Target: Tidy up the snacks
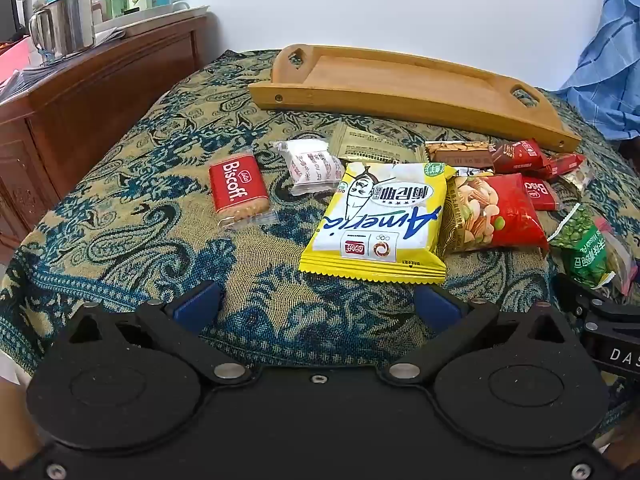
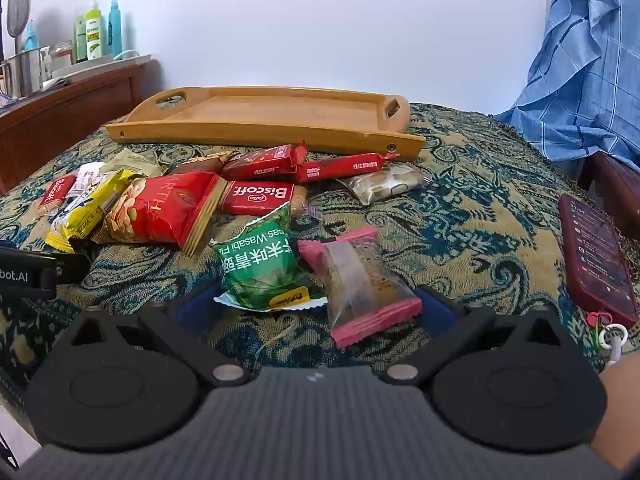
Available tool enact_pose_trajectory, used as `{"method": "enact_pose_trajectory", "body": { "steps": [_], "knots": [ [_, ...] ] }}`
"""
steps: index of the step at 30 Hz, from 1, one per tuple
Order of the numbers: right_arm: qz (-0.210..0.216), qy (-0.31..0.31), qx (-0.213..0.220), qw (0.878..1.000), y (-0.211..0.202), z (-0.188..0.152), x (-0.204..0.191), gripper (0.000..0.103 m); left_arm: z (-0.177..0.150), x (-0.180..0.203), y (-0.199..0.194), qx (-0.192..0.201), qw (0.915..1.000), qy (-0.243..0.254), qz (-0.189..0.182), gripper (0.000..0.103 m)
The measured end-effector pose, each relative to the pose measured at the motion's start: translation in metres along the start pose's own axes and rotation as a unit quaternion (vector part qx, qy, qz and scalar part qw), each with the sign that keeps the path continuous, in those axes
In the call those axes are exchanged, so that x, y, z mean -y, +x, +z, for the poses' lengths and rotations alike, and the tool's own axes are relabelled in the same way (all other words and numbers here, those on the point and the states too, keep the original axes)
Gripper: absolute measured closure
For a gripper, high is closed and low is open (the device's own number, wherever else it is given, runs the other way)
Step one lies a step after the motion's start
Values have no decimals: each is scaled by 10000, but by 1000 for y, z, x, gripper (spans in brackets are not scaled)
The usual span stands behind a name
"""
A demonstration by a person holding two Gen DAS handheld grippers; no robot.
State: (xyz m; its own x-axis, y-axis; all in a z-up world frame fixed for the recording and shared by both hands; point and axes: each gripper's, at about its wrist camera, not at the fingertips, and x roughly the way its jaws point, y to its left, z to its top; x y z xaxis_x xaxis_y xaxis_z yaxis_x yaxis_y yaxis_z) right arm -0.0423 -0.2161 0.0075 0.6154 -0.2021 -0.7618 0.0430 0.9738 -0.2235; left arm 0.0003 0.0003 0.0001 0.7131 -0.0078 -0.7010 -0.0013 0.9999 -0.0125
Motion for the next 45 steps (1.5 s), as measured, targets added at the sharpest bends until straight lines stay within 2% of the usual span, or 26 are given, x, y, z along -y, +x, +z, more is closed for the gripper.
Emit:
{"method": "enact_pose_trajectory", "body": {
  "steps": [45],
  "knots": [
    [-3,-2,13,10000,0,0,0,0,0,0,0,-62,10000,13,12,0]
  ]
}}
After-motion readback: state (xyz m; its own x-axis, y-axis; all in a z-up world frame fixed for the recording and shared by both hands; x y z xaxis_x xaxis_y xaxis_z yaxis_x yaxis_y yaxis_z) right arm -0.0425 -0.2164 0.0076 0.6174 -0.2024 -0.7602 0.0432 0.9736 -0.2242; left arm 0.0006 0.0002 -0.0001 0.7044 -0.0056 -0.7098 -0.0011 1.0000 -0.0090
